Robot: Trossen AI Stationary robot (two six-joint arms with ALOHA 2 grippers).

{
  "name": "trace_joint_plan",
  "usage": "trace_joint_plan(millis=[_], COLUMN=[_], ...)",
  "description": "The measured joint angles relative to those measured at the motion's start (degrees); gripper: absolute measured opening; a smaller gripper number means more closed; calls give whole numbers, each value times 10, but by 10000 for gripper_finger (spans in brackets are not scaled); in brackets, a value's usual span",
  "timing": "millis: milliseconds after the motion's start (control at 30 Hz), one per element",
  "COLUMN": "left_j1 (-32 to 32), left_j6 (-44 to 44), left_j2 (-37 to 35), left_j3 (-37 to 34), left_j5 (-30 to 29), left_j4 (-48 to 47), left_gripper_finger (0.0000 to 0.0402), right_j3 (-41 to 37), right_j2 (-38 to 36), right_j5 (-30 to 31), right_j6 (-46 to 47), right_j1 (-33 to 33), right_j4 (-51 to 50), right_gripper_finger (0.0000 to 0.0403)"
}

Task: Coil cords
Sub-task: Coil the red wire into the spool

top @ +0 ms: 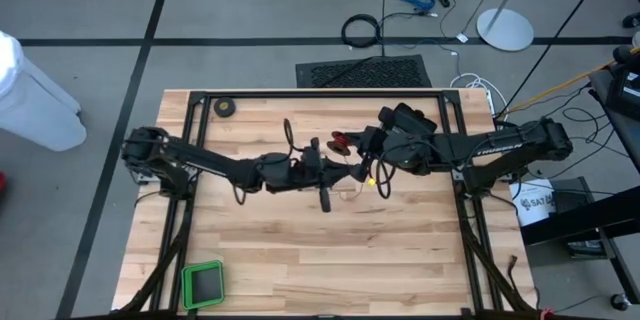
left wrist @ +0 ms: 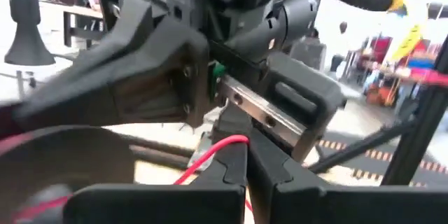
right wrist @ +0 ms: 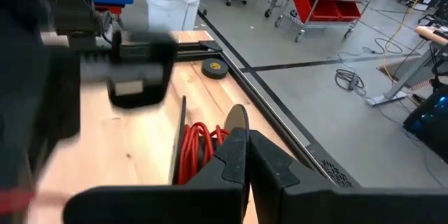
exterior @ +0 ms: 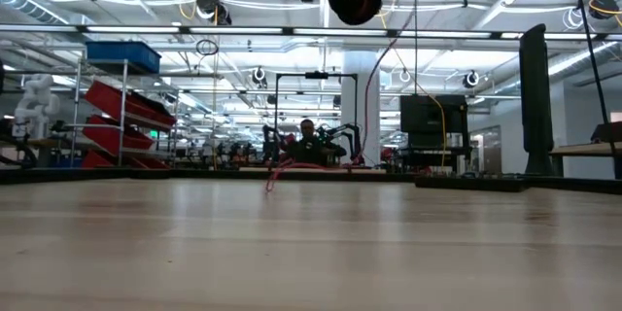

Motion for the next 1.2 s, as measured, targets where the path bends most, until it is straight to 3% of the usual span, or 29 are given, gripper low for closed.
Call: trace_joint_plan(millis=[433, 867, 1000, 1200], left_j1=[-1, -38, -45, -64], left_j6=[21, 16, 2, 1], left_j2=[-144, -72, -51, -57], left_j3=[0, 0, 0, 0], left_j5=[-6, 17, 19, 34], left_j4=[-270, -271, -265, -272], left_gripper_finger=[0, 1, 30, 116], right_j3=[0, 0, 0, 0], right_j2=[-1, 0, 0, 0], right_j5=[-42, -22, -23, -25], right_j6=[4, 3, -2, -8], right_j1=[0, 0, 0, 0], right_j4=[1, 23, 24, 23], right_gripper_finger=[0, 0, 0, 0])
